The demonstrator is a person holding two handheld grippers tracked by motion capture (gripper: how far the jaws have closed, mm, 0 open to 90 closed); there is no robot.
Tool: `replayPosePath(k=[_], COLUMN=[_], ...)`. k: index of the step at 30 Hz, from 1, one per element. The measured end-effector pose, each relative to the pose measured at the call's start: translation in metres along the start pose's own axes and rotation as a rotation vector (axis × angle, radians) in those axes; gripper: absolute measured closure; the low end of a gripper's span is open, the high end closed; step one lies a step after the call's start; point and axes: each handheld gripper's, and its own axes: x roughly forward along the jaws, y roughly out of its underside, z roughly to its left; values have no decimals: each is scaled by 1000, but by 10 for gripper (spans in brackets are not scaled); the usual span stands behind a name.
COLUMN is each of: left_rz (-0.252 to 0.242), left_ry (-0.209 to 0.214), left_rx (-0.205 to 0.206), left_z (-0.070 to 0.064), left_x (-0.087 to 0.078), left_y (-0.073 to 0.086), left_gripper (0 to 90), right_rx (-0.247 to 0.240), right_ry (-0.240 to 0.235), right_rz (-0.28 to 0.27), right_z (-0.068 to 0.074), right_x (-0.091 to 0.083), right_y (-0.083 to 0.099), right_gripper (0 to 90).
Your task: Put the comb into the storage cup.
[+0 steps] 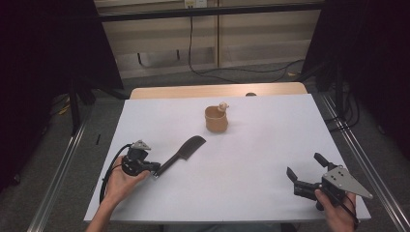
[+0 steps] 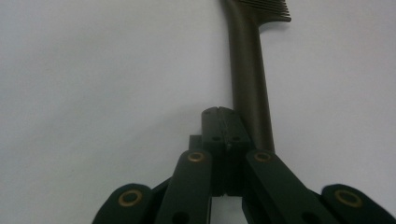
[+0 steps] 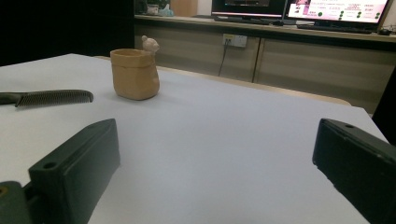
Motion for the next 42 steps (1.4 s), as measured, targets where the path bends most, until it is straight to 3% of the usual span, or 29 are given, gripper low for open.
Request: replayPosePath(k=[11, 14, 35, 39, 42], left_rz=[-14, -9, -19, -47, -98], left_ry=[19, 19, 48, 34, 26], left_rx=[3, 17, 12, -10, -24], left_z=[-6, -9, -14, -10, -8], left_x=[-2, -2, 0, -4, -9], left_y=[7, 7, 6, 7, 6], left_gripper=[900, 900, 900, 900, 869], right_rx=[1, 0, -5, -3, -4], right_ry=[-3, -3, -2, 2, 1], right_rz=[1, 1, -5, -4, -4], right_z=[0, 0, 0, 0, 0], right_x=[0, 0, 0, 0, 0], right_y=[0, 0, 0, 0, 0], right_gripper=[3, 3, 3, 3, 3])
